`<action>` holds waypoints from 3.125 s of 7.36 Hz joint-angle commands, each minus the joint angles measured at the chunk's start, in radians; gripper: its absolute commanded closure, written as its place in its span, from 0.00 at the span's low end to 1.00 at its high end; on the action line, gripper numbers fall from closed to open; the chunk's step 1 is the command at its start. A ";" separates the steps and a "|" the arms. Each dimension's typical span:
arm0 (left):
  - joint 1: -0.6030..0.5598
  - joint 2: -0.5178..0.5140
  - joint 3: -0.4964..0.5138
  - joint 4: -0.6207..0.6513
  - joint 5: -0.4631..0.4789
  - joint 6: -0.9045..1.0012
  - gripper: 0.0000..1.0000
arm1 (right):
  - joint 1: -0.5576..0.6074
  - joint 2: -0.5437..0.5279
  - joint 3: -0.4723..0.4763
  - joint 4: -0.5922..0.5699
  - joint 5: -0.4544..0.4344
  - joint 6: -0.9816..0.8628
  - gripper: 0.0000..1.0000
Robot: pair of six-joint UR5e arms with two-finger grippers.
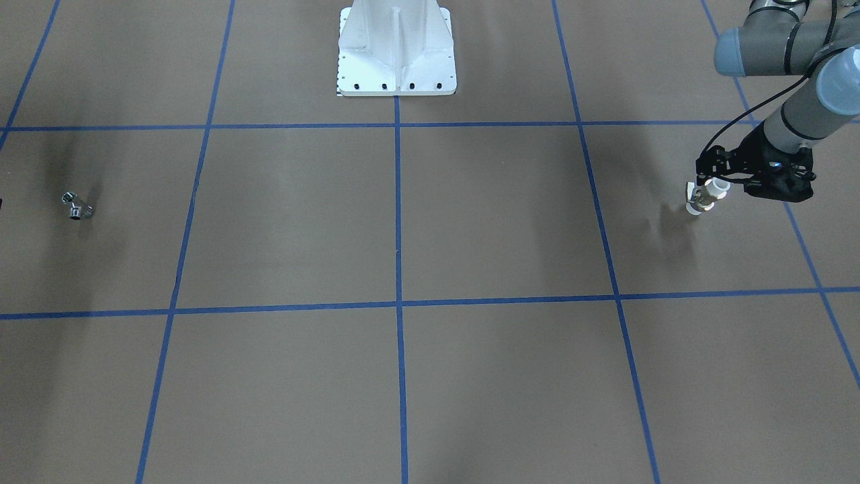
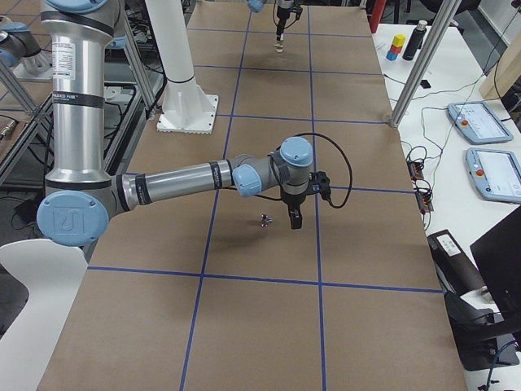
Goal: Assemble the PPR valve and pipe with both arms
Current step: 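Close the left gripper around the white valve body, then lift the valve with the left gripper and carry it toward table center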
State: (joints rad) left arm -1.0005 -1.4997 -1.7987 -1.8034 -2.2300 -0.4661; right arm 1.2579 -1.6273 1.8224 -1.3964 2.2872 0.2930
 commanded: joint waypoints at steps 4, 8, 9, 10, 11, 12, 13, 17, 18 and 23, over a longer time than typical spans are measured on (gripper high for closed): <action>0.002 -0.020 0.001 -0.001 -0.003 -0.016 0.84 | -0.003 0.000 0.000 -0.001 0.000 0.000 0.00; 0.000 -0.049 -0.046 0.041 -0.067 -0.098 1.00 | -0.005 0.000 0.000 -0.001 0.000 0.000 0.00; 0.000 -0.098 -0.059 0.048 -0.077 -0.180 1.00 | -0.005 0.000 0.000 0.000 0.000 0.000 0.00; 0.005 -0.187 -0.059 0.062 -0.079 -0.307 1.00 | -0.005 0.000 0.000 -0.001 0.000 0.000 0.00; 0.054 -0.306 -0.060 0.141 -0.074 -0.406 1.00 | -0.005 0.000 0.000 -0.001 0.000 0.000 0.00; 0.112 -0.427 -0.057 0.245 -0.063 -0.484 1.00 | -0.005 0.000 -0.002 -0.001 -0.002 0.000 0.00; 0.173 -0.555 -0.041 0.322 -0.024 -0.575 1.00 | -0.005 0.000 -0.005 -0.001 -0.002 0.000 0.00; 0.272 -1.006 0.357 0.363 0.113 -0.775 1.00 | -0.008 0.000 -0.015 -0.001 0.001 0.003 0.00; 0.275 -1.049 0.411 0.351 0.115 -0.793 1.00 | -0.008 0.000 -0.015 -0.001 0.002 0.003 0.00; 0.299 -1.188 0.653 0.243 0.153 -0.958 1.00 | -0.009 0.000 -0.021 -0.001 0.000 0.000 0.00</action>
State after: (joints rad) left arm -0.7051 -2.6761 -1.1661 -1.5497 -2.0837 -1.3727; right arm 1.2497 -1.6275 1.8049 -1.3974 2.2878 0.2955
